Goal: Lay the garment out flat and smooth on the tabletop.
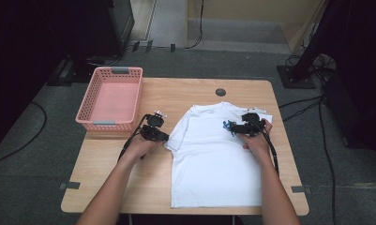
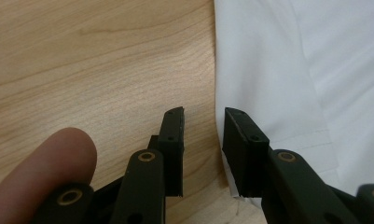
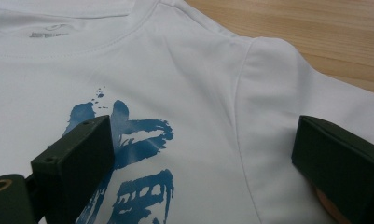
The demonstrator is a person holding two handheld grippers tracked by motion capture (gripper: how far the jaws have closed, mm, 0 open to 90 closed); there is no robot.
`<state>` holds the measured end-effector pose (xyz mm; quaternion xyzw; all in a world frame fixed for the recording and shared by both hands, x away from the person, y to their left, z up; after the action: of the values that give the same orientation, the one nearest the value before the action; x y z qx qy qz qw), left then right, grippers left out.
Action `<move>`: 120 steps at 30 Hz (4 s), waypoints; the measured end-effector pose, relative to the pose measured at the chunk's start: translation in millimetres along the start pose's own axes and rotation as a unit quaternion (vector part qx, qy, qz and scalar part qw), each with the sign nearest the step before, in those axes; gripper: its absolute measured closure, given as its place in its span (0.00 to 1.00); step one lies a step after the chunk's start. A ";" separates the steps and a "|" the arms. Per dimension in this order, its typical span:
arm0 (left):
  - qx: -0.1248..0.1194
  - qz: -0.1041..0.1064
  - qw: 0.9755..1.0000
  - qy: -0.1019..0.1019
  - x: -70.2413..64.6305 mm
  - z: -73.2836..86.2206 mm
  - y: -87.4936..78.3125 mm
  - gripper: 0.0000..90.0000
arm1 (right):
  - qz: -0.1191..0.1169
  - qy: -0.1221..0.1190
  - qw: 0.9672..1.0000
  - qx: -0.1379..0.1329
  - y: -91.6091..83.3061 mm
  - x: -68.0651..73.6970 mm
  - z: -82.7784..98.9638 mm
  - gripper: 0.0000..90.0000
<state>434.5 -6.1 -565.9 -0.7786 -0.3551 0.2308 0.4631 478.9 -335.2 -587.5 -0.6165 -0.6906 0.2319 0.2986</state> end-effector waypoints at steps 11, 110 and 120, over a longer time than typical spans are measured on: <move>-0.022 0.012 0.999 -0.025 1.4 -9.8 -3.0 0.69 | 0.000 0.000 1.000 -0.001 -0.1 -0.1 0.0 0.06; -0.084 -0.095 0.991 -0.044 22.7 -43.0 32.1 0.30 | 0.003 0.005 1.000 -0.001 17.0 16.3 -14.4 0.07; -0.103 -0.033 0.994 -0.027 12.9 -43.5 16.3 0.10 | 0.006 0.006 1.000 0.000 18.1 16.7 -15.0 0.06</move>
<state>478.3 -25.7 -560.5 -0.8036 -0.4145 0.1983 0.3783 501.3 -317.0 -587.1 -0.6224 -0.6850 0.2295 0.3014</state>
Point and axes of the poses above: each handheld gripper's, and its own axes: y roughly forward along the jaws, z roughly out of its underside, x roughly to its left, the point moved 9 cm from there along y, roughly forward along the jaws, and after that the axes turned 8 degrees about y, right-handed, at the moved point
